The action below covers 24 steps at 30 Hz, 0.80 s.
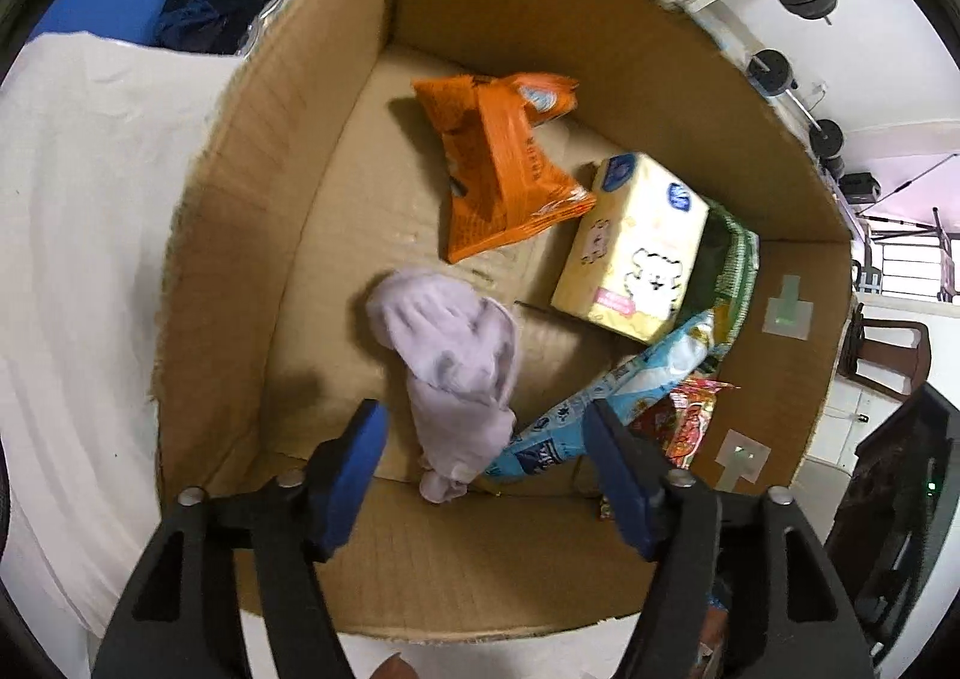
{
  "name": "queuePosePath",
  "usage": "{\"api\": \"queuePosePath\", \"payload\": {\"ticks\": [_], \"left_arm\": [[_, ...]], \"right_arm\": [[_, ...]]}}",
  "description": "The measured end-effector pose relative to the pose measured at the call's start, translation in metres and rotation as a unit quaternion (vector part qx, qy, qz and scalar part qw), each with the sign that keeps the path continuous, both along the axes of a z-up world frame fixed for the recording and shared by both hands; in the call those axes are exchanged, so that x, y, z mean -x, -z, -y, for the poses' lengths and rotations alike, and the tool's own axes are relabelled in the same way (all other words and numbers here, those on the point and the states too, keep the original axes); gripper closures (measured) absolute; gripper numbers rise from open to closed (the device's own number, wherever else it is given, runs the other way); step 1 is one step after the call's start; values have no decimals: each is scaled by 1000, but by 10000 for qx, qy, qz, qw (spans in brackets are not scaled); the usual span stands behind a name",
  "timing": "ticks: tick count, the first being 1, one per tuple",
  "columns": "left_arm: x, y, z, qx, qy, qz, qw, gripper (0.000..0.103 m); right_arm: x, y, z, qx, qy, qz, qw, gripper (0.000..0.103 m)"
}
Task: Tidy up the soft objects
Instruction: 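Carry cloth and tube snack into the box and open both grippers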
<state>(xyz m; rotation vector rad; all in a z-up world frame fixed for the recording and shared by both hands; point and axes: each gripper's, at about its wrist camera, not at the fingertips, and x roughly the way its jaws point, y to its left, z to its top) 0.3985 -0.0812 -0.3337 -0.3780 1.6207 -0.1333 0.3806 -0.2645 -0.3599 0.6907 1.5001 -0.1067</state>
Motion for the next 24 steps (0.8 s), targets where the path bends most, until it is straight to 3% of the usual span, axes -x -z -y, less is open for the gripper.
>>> {"api": "queuePosePath", "payload": {"ticks": [5,7,8,12,14,21,24], "left_arm": [[4,-14,0,-11,67,151,9999,30],[7,-21,-2,-88,99,242,9996,24],[9,-23,-2,-117,112,272,9995,15],[19,-33,-1,-367,212,456,9981,11],[25,-37,-1,-492,258,574,9968,5],[46,-55,1,-1033,433,1201,9864,4],[53,-62,4,-1233,516,1435,9806,4]], "right_arm": [[3,-6,-2,58,-97,47,9999,33],[4,-10,-4,120,-164,109,9997,25],[5,-14,-4,168,-204,133,9996,23],[10,-33,-2,591,-537,262,9965,9],[13,-41,-1,848,-708,361,9932,7],[29,-66,1,1895,-1238,666,9718,3],[38,-78,5,2104,-1340,754,9654,3]]}}
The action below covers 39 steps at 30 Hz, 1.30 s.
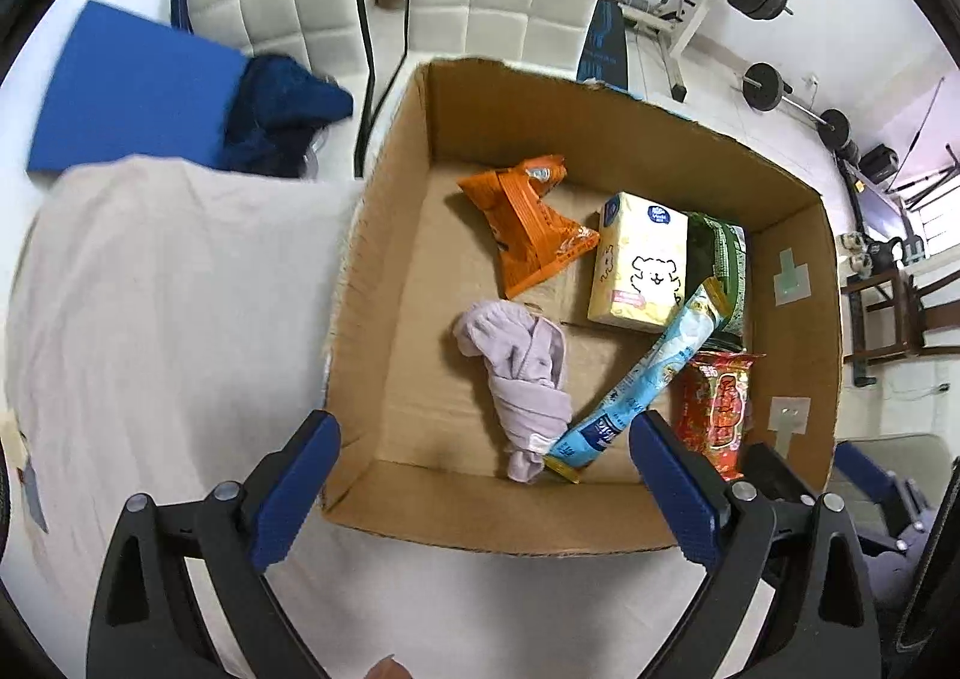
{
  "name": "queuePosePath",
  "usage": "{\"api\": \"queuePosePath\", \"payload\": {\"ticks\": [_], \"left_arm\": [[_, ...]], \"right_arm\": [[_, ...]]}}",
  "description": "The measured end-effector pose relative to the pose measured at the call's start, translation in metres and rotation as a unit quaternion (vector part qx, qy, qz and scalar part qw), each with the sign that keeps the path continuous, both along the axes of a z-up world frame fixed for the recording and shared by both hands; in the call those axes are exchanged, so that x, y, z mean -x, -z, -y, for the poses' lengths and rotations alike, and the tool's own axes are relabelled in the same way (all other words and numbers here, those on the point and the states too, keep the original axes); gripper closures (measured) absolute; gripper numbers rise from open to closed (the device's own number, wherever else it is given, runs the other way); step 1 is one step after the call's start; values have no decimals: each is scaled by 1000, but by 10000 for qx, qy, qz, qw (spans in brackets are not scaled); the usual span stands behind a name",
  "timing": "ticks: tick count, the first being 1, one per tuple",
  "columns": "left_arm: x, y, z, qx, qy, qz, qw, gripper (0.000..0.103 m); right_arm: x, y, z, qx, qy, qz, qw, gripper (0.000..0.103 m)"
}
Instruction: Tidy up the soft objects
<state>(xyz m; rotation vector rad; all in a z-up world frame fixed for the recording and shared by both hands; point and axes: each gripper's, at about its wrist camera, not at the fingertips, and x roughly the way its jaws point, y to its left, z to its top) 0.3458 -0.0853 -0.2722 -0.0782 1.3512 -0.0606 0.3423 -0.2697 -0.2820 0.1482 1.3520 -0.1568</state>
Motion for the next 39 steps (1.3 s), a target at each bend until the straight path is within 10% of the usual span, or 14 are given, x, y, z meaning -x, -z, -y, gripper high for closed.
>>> {"api": "queuePosePath", "payload": {"ticks": [15,39], "left_arm": [[45,-60,11,-484,149,815,9954,4],[223,-218,5,-24,248,1705,9850,4]], "right_arm": [[47,-49,14,98,-46,374,9992,0],[259,-263,13,2,-181,1981,9800,0]]}}
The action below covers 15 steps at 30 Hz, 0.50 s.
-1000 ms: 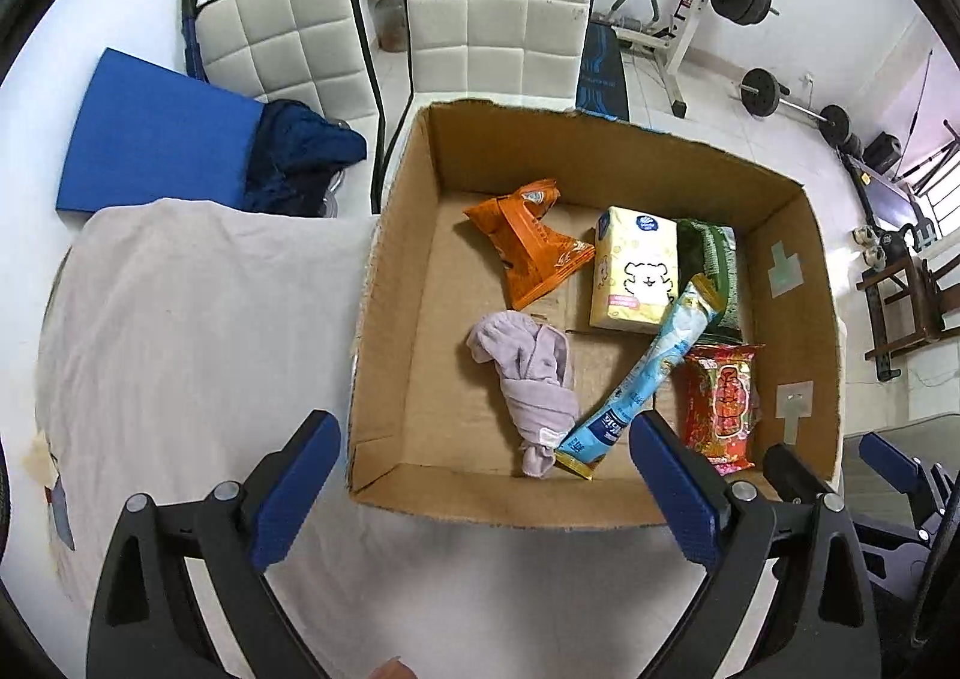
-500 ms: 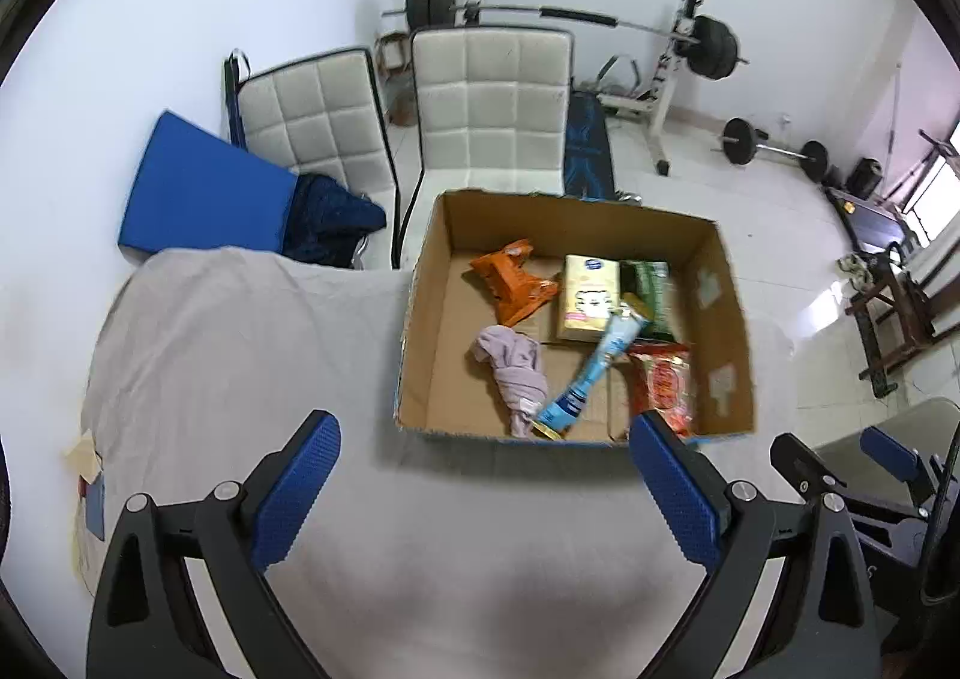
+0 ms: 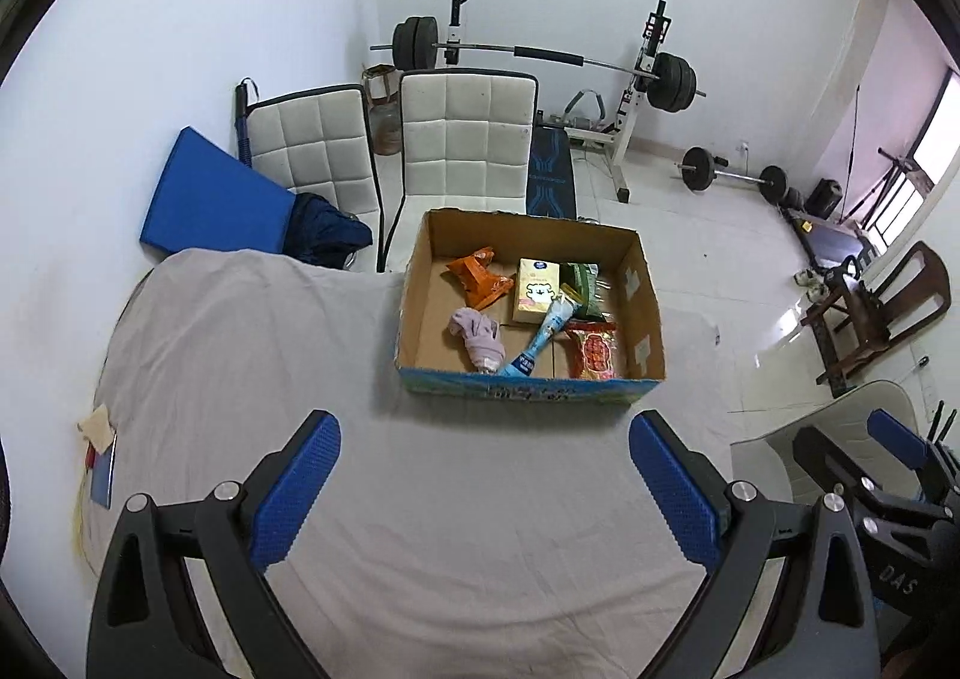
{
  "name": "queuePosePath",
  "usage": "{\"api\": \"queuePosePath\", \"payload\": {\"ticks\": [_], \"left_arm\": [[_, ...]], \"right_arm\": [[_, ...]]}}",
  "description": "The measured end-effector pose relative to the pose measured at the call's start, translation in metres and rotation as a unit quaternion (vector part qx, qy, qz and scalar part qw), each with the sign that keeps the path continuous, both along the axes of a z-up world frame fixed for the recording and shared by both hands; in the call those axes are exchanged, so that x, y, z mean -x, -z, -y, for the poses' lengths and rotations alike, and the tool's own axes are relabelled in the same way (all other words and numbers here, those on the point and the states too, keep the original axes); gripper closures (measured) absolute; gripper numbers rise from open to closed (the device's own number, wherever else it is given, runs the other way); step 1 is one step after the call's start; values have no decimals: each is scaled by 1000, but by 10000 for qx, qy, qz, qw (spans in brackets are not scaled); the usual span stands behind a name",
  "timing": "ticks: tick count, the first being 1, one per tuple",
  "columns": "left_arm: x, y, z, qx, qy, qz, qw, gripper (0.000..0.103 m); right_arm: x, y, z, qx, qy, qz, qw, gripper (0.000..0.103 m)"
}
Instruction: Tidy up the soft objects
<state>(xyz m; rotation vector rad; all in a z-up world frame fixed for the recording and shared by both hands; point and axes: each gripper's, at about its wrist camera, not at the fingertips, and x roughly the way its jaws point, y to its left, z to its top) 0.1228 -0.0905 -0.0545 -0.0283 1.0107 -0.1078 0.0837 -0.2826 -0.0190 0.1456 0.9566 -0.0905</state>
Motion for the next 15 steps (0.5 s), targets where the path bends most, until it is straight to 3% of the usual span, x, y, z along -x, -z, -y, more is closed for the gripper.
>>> {"api": "queuePosePath", "payload": {"ticks": [8,15], "left_arm": [[30,-24,-4,45,7,146,9999,4],[42,-33,-1,31,52,267,9996,4]], "right_arm": [[51,-34,-10,-57,-109,80,9999,0],[68,-51,-14,7,-121,158,9998,0]]}}
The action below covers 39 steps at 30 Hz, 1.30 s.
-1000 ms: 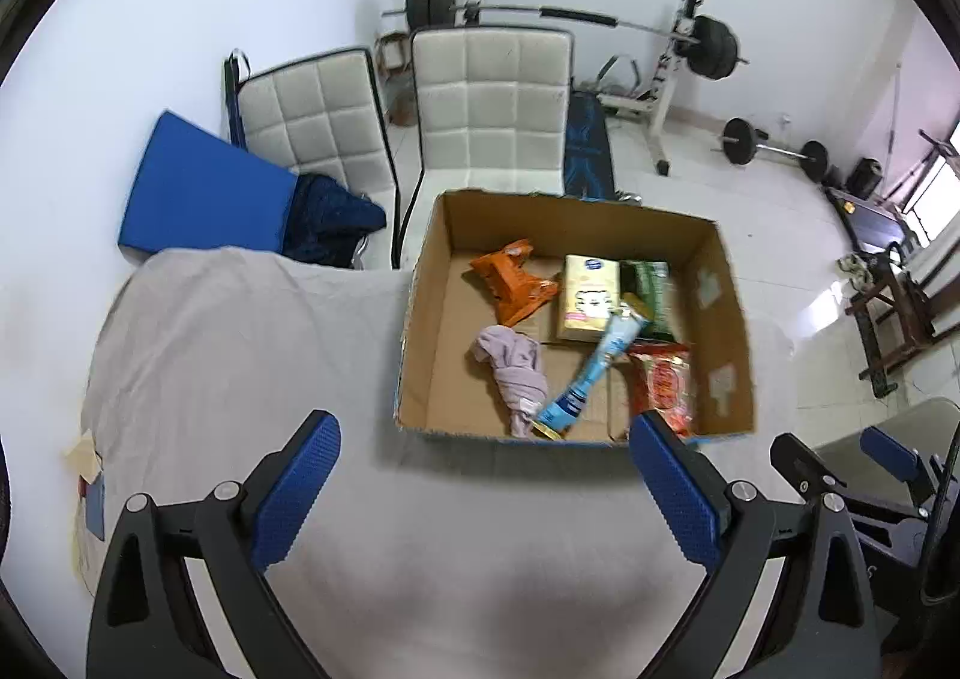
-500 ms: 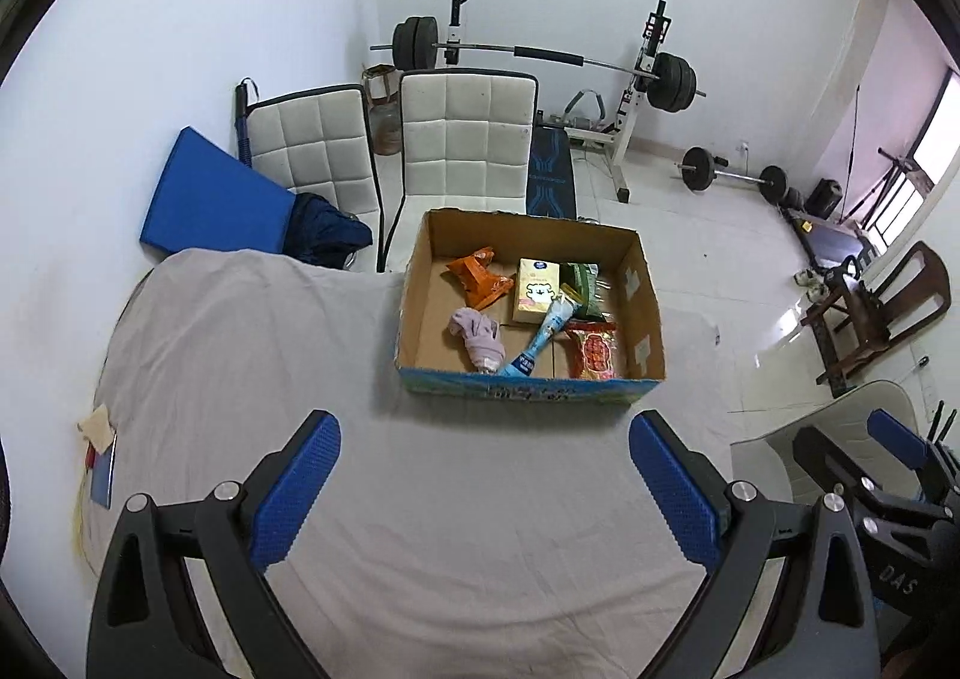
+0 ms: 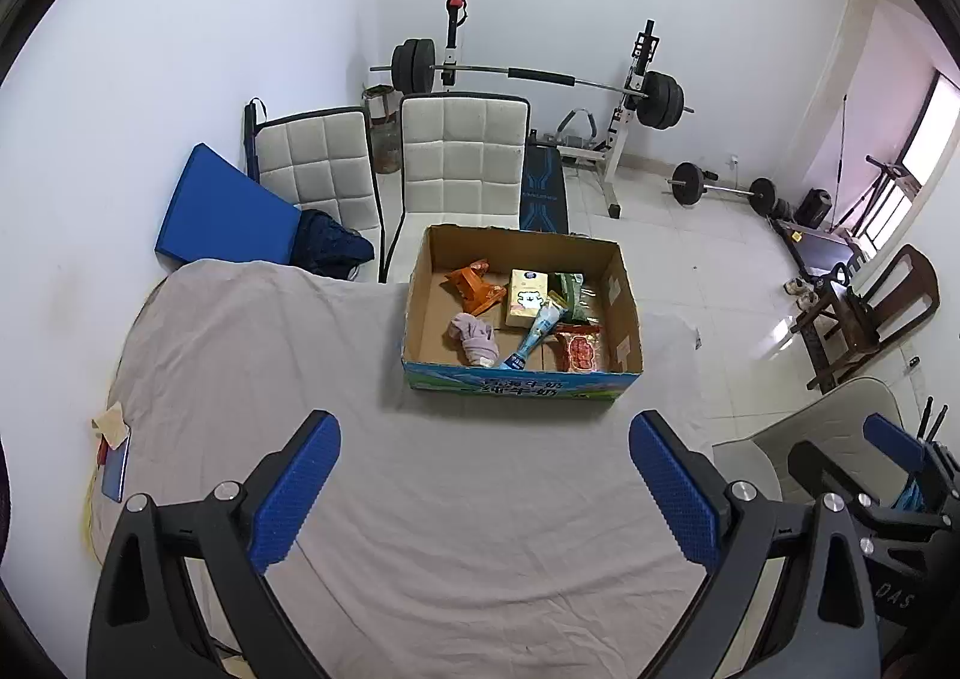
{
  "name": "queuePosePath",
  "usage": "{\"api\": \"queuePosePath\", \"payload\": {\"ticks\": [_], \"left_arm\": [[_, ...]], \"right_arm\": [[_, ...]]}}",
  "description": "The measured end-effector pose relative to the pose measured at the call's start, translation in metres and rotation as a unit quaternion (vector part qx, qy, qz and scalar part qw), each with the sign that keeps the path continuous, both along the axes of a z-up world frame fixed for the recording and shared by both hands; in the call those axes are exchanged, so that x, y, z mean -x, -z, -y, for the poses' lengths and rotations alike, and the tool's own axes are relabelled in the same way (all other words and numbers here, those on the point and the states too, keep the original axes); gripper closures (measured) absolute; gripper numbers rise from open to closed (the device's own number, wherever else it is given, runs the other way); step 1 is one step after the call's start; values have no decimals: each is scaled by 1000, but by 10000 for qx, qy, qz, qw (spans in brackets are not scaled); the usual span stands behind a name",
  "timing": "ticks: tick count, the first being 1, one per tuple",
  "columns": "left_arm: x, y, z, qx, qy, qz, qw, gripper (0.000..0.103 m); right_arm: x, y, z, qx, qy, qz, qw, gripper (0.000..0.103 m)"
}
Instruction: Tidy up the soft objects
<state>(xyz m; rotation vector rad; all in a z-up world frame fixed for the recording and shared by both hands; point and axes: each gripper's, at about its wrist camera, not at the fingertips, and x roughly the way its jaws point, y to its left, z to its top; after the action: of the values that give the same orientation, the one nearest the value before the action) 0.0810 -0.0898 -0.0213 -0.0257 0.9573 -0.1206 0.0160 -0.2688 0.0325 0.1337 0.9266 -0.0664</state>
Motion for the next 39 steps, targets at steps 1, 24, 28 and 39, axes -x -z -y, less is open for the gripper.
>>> {"api": "queuePosePath", "payload": {"ticks": [1,24,28,39], "left_arm": [[1,-1,0,-6,0,14,10000,4],[-16,-7,-4,-180,-214,403,9988,0],[-16,-9,-4,-269,-253,485,9981,0],[-16,-10,0,-263,-186,467,9984,0]], "right_arm": [[1,-3,-1,26,3,34,10000,0],[-44,-14,0,408,151,389,9983,0],[-46,-14,1,409,154,394,9983,0],[-48,-21,1,435,122,469,9979,0]]}}
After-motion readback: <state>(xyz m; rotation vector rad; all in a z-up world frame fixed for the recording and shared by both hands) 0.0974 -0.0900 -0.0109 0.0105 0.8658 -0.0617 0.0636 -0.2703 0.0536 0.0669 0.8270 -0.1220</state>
